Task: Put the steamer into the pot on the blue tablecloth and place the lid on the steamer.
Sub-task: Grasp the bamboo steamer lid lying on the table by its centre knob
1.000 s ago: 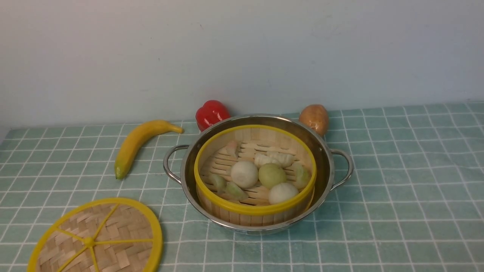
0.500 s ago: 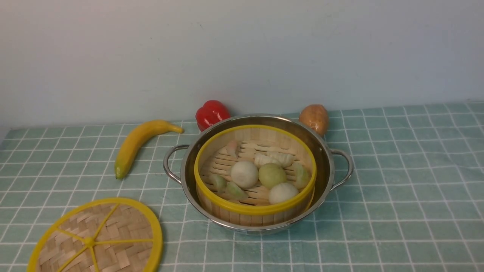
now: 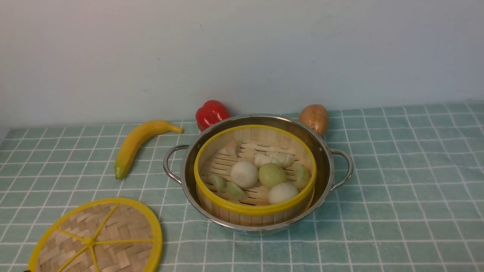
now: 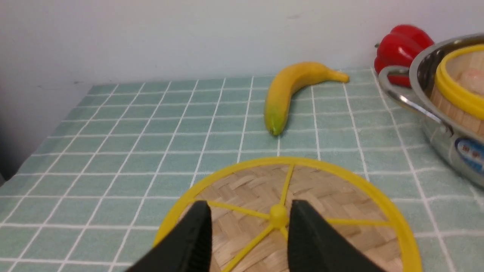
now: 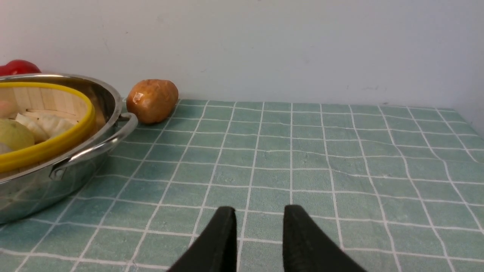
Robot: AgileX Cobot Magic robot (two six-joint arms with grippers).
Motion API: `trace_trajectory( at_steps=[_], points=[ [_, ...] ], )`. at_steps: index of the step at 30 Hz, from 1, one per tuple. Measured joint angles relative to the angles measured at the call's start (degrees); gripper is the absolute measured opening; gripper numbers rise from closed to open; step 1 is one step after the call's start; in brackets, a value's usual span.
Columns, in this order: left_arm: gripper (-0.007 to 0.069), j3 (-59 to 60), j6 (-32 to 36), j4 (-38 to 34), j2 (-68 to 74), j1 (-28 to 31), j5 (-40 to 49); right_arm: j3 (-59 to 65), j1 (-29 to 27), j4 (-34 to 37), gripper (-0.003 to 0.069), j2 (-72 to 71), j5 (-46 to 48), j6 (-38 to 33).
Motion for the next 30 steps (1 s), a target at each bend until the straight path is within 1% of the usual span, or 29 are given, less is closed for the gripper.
trace_trajectory(
  at_steps=[3, 4, 6, 8, 10, 11, 13, 16, 17, 19, 21, 22, 23, 24, 25, 27, 30],
  points=[
    [0.0274, 0.0, -2.2, -3.6, 0.0, 0.0, -3.8, 0.0, 0.0, 0.0, 0.0211, 0.0, 0.0, 0.0],
    [0.0274, 0.0, -4.0, -7.1, 0.0, 0.0, -7.5, 0.0, 0.0, 0.0, 0.0216, 0.0, 0.0, 0.0],
    [0.0274, 0.0, -5.2, -9.3, 0.0, 0.0, -10.1, 0.0, 0.0, 0.0, 0.0218, 0.0, 0.0, 0.0],
    [0.0274, 0.0, -7.9, -13.9, 0.0, 0.0, -14.9, 0.0, 0.0, 0.0, 0.0223, 0.0, 0.0, 0.0],
    [0.0274, 0.0, -9.4, -16.2, 0.0, 0.0, -16.7, 0.0, 0.0, 0.0, 0.0227, 0.0, 0.0, 0.0],
    [0.0274, -0.1, -11.0, -18.6, 0.0, 0.0, -18.5, 0.0, 0.0, 0.0, 0.0230, 0.0, 0.0, 0.0],
    [0.0274, -1.4, -11.4, -19.6, 0.0, 0.0, -17.5, 0.0, 0.0, 0.0, 0.0235, 0.0, 0.0, 0.0],
    [0.0274, -8.1, -10.6, -18.5, 0.6, 0.0, -10.7, 0.0, 0.0, 0.0, 0.0237, 0.0, 0.0, 0.0],
    [0.0274, -8.8, -10.5, -18.3, 0.8, 0.0, -10.0, 0.0, 0.0, 0.0, 0.0237, 0.0, 0.0, 0.0],
    [0.0274, -18.4, -9.9, -15.8, 5.7, 0.0, 1.6, 0.0, 0.0, 0.0, 0.0239, 0.0, 0.0, 0.0],
    [0.0274, -25.3, -9.7, -12.8, 11.3, 0.0, 12.6, 0.0, 0.0, 0.0, 0.0239, 0.0, 0.0, 0.0],
    [0.0274, -25.3, -9.7, -12.5, 11.3, 0.0, 13.8, 0.0, 0.0, 0.0, 0.0239, 0.0, 0.0, 0.0],
    [0.0274, -31.0, -9.6, -9.8, 17.5, 0.0, 23.9, 0.0, 0.0, 0.0, 0.0240, 0.0, 0.0, 0.0],
    [0.0274, -33.3, -9.4, -8.5, 20.5, 0.0, 28.1, 0.0, 0.0, 0.0, 0.0240, 0.0, 0.0, 0.0],
    [0.0274, -34.3, -9.4, -8.2, 22.0, 0.0, 29.1, 0.0, 0.0, 0.0, 0.0240, 0.0, 0.0, 0.0],
    [0.0274, -39.2, -6.6, -2.6, 32.5, 0.0, 39.6, 0.0, 0.0, 0.0, 0.0240, 0.0, 0.0, 0.0],
    [0.0274, -41.4, -1.9, 2.0, 42.8, 0.0, 42.1, 0.0, 0.0, 0.0, 0.0240, 0.0, 0.0, 0.0]
  ],
)
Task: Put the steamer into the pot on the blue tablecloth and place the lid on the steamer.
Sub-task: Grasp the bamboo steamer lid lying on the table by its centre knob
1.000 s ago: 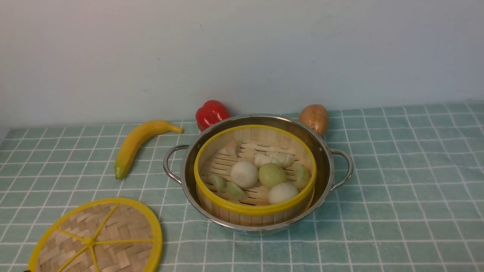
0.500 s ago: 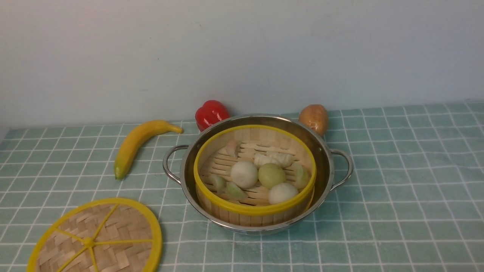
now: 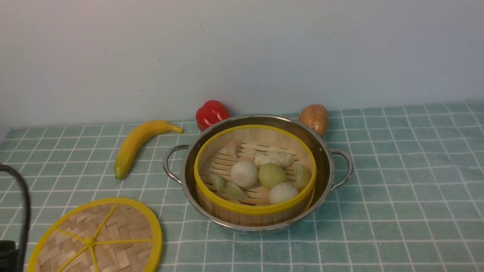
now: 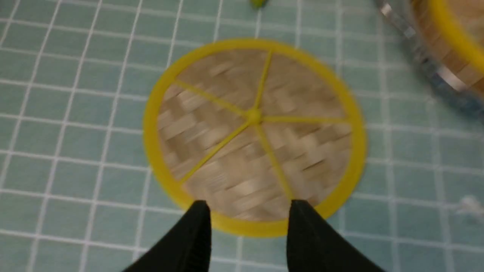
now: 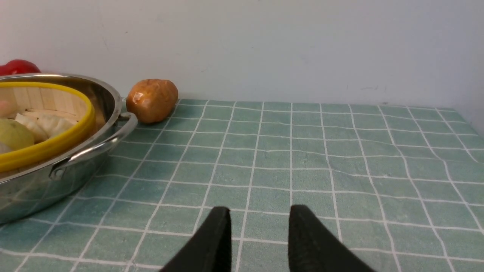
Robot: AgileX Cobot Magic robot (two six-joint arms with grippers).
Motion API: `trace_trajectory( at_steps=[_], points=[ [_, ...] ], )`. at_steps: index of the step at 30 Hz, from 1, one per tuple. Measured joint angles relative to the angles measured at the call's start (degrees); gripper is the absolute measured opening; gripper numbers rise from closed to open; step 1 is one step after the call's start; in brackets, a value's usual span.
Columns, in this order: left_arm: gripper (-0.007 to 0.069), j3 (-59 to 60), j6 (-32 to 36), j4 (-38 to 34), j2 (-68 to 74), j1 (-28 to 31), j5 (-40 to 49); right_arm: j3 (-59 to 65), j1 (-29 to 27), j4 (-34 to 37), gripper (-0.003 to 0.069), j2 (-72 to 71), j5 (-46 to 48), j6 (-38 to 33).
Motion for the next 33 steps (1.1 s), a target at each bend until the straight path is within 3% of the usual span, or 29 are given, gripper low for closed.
trace_trajectory(
  at_steps=[5, 14, 29, 32, 33],
  points=[
    [0.0274, -3.3, 4.2, 0.1, 16.8, 0.0, -1.1, 0.0, 0.0, 0.0, 0.0240, 0.0, 0.0, 0.0],
    [0.0274, -11.3, 4.6, -2.4, 40.6, 0.0, -6.8, 0.0, 0.0, 0.0, 0.0240, 0.0, 0.0, -0.2],
    [0.0274, -13.3, 4.8, -5.8, 54.4, 0.0, -9.7, 0.0, 0.0, 0.0, 0.0240, 0.0, 0.0, -0.2],
    [0.0264, -13.3, 5.0, -5.9, 54.5, 0.0, -9.8, 0.0, 0.0, 0.0, 0.0240, 0.0, 0.0, -0.2],
    [0.0221, -13.3, 5.1, -5.9, 54.6, 0.0, -10.0, 0.0, 0.0, 0.0, 0.0240, 0.0, 0.0, -0.2]
  ],
)
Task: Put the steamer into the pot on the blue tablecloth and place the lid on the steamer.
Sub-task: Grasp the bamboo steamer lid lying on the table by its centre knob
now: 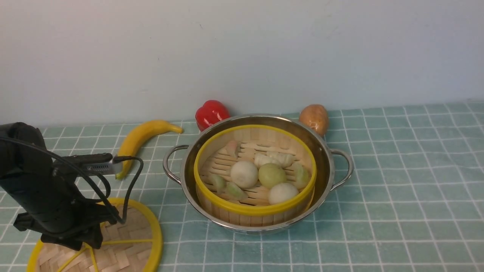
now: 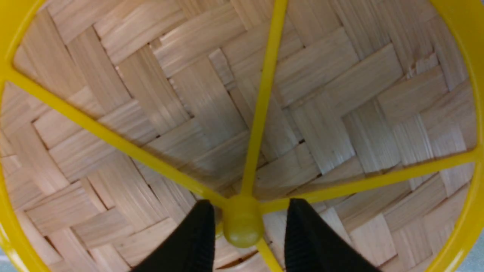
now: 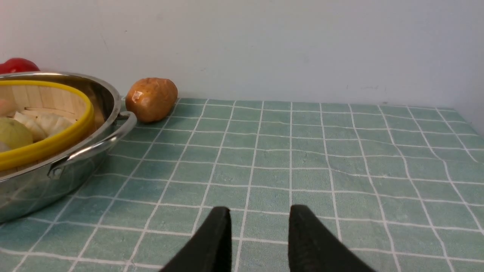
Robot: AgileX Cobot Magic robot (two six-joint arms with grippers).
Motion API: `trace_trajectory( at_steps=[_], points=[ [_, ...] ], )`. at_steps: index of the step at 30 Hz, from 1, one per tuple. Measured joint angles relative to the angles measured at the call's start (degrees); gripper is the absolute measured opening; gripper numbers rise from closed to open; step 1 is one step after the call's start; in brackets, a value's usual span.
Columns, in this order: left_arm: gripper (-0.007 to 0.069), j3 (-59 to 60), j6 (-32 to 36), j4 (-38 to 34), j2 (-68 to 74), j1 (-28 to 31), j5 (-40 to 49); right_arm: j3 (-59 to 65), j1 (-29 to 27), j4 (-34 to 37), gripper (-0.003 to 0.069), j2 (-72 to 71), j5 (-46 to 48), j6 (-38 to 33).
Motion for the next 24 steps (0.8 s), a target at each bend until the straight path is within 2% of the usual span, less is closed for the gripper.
trace_trajectory(
  at_steps=[1, 3, 4, 15, 24],
  points=[
    [0.0215, 0.0, 0.0, 0.0, 0.0, 0.0, 0.0, 0.0, 0.0, 0.0, 0.0240, 0.0, 0.0, 0.0],
    [0.0122, -0.1, 0.1, 0.1, 0.3, 0.0, -0.1, 0.0, 0.0, 0.0, 0.0240, 0.0, 0.0, 0.0],
    [0.0113, -0.2, 0.4, 0.1, 0.5, 0.0, 0.0, 0.0, 0.0, 0.0, 0.0240, 0.0, 0.0, 0.0],
    [0.0116, -3.5, 6.4, 0.0, 1.3, 0.0, 4.8, 0.0, 0.0, 0.0, 0.0240, 0.0, 0.0, 0.0],
    [0.0116, -17.6, 14.0, -0.1, -9.7, -1.2, 14.2, 0.0, 0.0, 0.0, 0.0240, 0.0, 0.0, 0.0]
  ],
)
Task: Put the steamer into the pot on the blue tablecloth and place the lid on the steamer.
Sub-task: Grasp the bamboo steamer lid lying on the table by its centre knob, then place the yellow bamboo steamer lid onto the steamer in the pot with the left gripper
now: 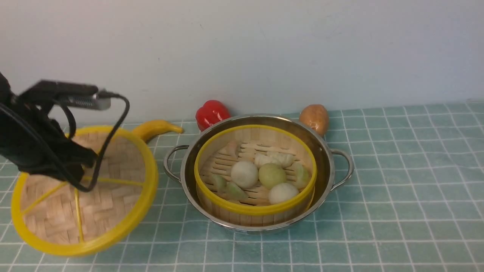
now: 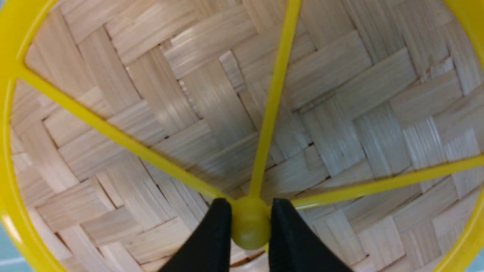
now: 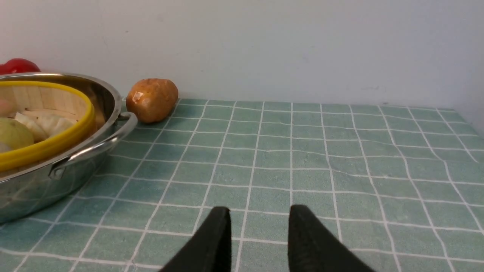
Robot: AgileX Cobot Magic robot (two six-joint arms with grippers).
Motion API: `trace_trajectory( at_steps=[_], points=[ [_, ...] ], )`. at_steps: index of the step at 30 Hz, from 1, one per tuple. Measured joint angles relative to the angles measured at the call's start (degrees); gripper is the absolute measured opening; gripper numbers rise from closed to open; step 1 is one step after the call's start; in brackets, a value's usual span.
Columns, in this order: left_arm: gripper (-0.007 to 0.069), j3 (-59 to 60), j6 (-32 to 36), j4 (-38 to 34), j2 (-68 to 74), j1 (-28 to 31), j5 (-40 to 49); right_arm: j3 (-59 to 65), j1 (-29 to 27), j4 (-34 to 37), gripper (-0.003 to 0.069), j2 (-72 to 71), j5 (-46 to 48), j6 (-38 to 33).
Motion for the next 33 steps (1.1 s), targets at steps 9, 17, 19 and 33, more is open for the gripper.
trace_trajectory(
  at_steps=[9, 17, 19, 33],
  points=[
    [0.0116, -13.4, 13.0, -0.5, -1.4, -9.5, 4.7, 0.0, 0.0, 0.1, 0.0240, 0.0, 0.0, 0.0],
    [0.0116, -15.7, 21.5, -2.6, 4.4, -25.9, -6.3, 0.0, 0.0, 0.1, 0.0240, 0.0, 0.0, 0.0],
    [0.0116, -15.7, 21.5, -2.0, 5.8, -27.8, -7.2, 0.0, 0.0, 0.1, 0.0240, 0.0, 0.0, 0.0],
    [0.0116, -15.7, 15.0, 6.3, 16.1, -32.2, -14.1, 0.0, 0.0, 0.2, 0.0240, 0.0, 0.0, 0.0]
  ],
)
